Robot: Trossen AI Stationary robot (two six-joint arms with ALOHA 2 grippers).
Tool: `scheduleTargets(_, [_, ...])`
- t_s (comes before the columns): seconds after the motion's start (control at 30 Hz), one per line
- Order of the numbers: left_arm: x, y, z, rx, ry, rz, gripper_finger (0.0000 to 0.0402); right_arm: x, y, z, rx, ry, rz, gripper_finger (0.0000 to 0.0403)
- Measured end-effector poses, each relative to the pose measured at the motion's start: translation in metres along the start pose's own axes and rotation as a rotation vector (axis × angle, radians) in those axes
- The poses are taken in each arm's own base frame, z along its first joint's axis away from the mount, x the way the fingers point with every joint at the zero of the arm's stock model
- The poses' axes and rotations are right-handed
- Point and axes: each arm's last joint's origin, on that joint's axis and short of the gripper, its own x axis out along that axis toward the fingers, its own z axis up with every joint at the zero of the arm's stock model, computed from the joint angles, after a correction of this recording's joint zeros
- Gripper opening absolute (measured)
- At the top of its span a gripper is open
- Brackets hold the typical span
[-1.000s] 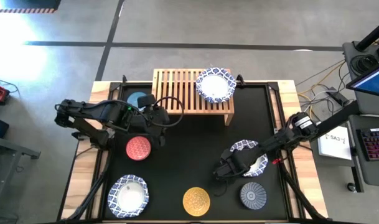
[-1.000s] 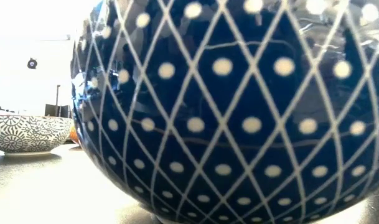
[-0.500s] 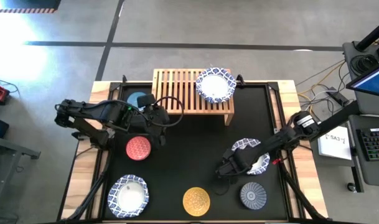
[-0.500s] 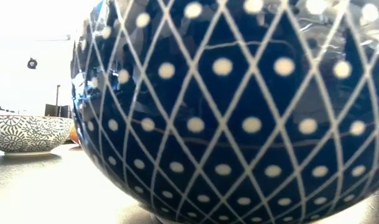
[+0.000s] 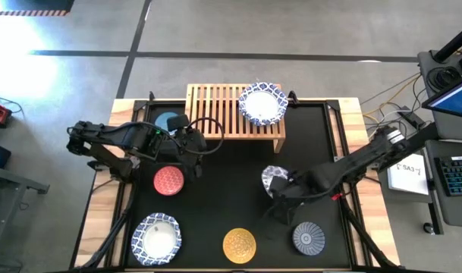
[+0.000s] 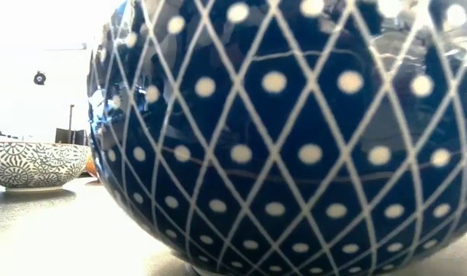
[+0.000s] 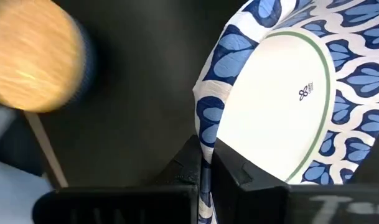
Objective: Place and stack bowls onto a shelf
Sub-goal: Stack the white patterned bowl on top of the other white patterned bowl on the shelf
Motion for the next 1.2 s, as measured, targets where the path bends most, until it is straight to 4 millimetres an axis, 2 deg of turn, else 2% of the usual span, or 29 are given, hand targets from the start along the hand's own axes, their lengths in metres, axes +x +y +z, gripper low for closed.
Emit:
scheduleTargets(0.07, [0.000,0.000,0.000,0.000,0.000,0.000,0.0196,-0.021,0.002,0.006,-0.050,-0.113,0.037,0.0009])
scheduleTargets(0.2, [0.000,0.000,0.000,0.000,0.000,0.000,0.0196,-0.056,-0.002,0.014,-0.138,-0.323,-0.002,0.0009])
scheduleTargets(0.33, [0.000,0.000,0.000,0.000,0.000,0.000,0.0196,-0.086,-0.008,0.019,-0.248,-0.513,-0.136,0.0009])
scheduleTargets(0.47, [0.000,0.000,0.000,0.000,0.000,0.001,0.0196,-0.105,-0.016,0.027,-0.321,-0.651,-0.330,0.0009])
scheduleTargets(0.67, [0.000,0.000,0.000,-0.022,0.002,0.002,0.0196,-0.109,-0.037,0.045,-0.339,-0.667,-0.509,0.0009])
scheduleTargets(0.93, [0.000,0.000,-0.001,-0.037,0.005,0.003,0.0196,-0.107,-0.078,0.074,-0.294,-0.606,-0.668,0.0009])
scheduleTargets(1.2, [0.000,0.000,-0.001,-0.035,0.007,0.008,0.0196,-0.099,-0.107,0.093,-0.272,-0.521,-0.646,0.0009])
